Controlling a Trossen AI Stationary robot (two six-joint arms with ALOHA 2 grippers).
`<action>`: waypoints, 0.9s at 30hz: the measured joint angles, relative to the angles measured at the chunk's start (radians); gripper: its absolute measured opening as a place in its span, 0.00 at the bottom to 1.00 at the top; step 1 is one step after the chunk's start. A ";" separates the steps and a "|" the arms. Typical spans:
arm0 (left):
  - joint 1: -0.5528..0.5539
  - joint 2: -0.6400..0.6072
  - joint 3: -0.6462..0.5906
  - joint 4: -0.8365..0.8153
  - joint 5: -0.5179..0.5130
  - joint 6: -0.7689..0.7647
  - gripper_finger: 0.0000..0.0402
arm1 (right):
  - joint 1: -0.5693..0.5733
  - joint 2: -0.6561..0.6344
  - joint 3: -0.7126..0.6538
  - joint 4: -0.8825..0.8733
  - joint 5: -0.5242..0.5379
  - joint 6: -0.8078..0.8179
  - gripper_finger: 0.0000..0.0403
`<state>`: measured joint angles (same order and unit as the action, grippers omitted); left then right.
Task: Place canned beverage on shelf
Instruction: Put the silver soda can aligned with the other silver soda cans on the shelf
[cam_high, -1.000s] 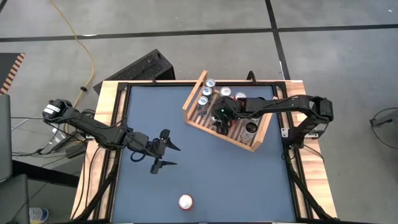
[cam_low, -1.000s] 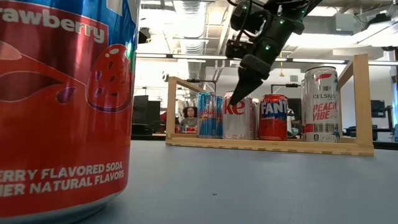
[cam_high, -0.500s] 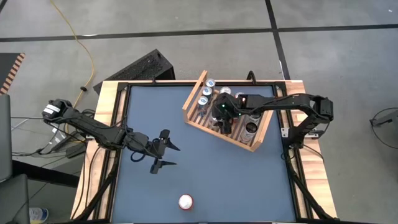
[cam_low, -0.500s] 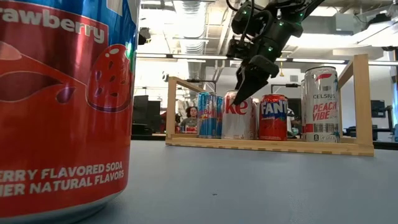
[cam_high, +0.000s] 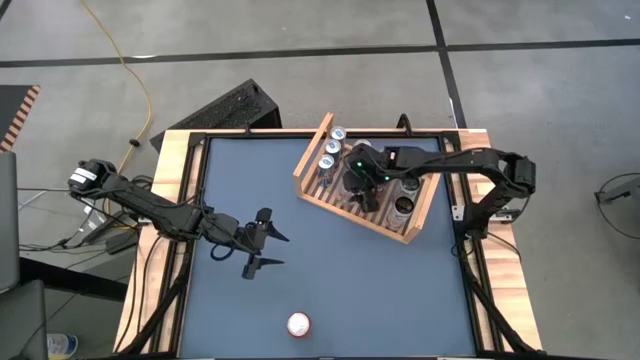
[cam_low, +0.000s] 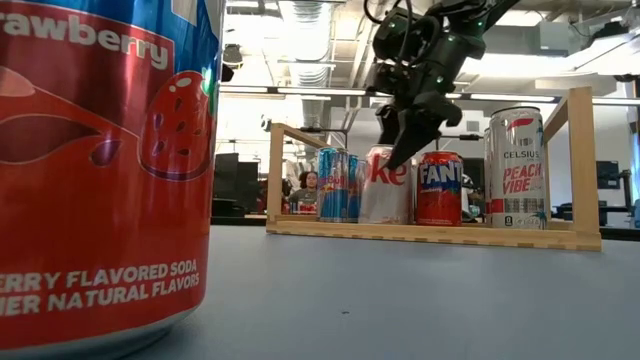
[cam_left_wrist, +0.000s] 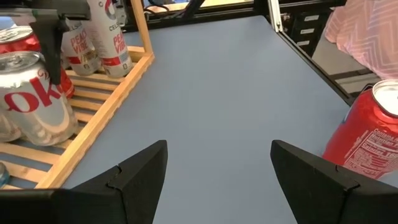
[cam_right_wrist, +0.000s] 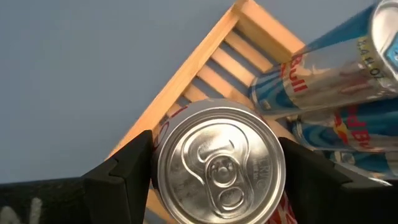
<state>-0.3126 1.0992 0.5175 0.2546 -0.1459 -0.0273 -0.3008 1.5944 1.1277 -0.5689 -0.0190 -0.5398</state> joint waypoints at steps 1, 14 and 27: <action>0.000 0.000 0.000 0.000 0.000 0.000 0.68 | 0.001 0.001 0.013 -0.018 -0.003 -0.005 0.70; 0.000 0.000 0.000 0.025 -0.001 0.007 0.68 | -0.017 0.005 0.091 -0.091 -0.054 -0.077 0.70; 0.000 0.000 0.000 0.031 -0.024 0.028 0.68 | 0.018 0.013 0.094 -0.101 -0.061 -0.203 0.70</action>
<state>-0.3122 1.0992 0.5171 0.2860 -0.1700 0.0008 -0.2832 1.6077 1.2213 -0.6697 -0.0805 -0.7431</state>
